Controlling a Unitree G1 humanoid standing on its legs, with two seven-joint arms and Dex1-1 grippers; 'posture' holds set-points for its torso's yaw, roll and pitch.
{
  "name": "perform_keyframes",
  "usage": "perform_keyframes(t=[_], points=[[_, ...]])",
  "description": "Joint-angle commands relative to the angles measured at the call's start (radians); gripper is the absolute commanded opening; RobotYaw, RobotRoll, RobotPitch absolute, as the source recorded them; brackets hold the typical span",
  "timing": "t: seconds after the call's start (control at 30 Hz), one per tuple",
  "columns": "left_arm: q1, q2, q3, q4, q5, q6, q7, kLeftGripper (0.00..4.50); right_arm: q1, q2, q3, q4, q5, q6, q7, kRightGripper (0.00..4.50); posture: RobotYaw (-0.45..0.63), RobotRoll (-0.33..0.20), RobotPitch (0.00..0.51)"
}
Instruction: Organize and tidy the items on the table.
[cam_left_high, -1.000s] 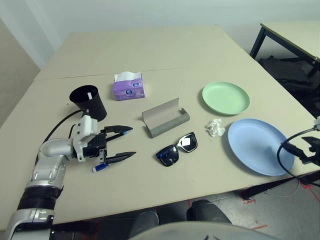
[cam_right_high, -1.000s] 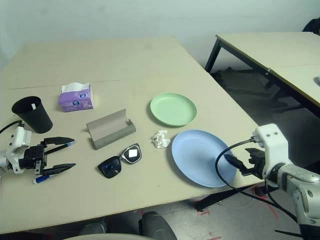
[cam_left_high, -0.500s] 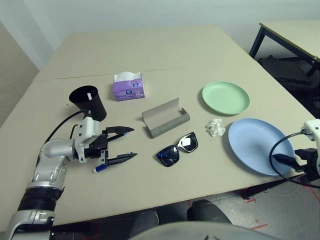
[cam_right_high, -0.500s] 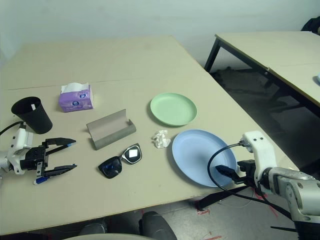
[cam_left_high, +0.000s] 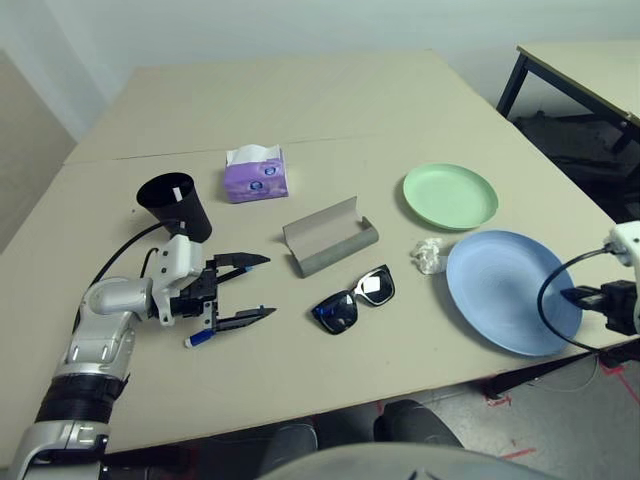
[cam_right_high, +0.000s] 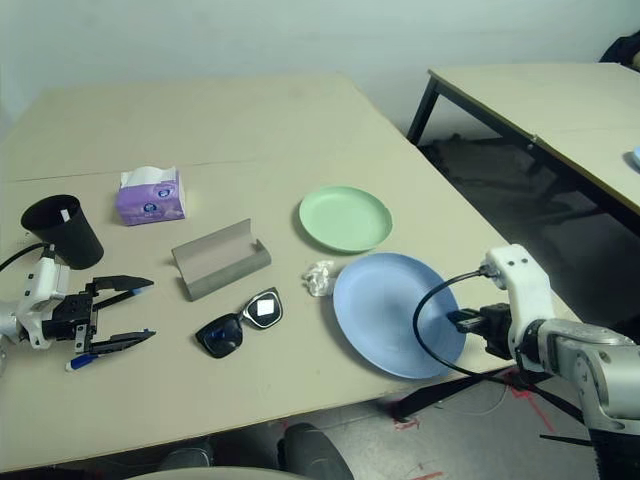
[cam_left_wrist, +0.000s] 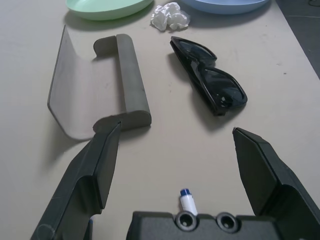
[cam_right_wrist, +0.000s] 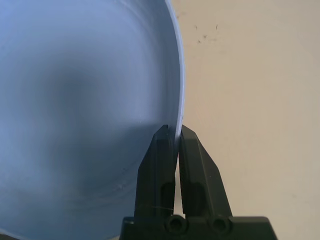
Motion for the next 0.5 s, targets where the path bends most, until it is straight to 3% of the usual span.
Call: perform_keyframes(t=[0.03,0.37,0.5], points=[[-0.009,0.003,-0.013,-0.005,0.006,0.004,-0.002,4.50,0.004,-0.028,-0.003,0.021,0.007,0.028,0.015,0.01,-0.16,0.000,0.000],[-0.023,0.004,-0.013,0.001,0.008,0.001,-0.006,4.50,-0.071,-0.094,-0.013,0.075,0.040,0.060,0.071,0.01,-0.16,0.000,0.000],[-0.027,0.006,-0.008,-0.005,-0.001,0.028,0.002,4.50,-0.158,-0.087,-0.032,0.085,0.092,0.136,0.075,0.01,-0.15,0.000,0.000]])
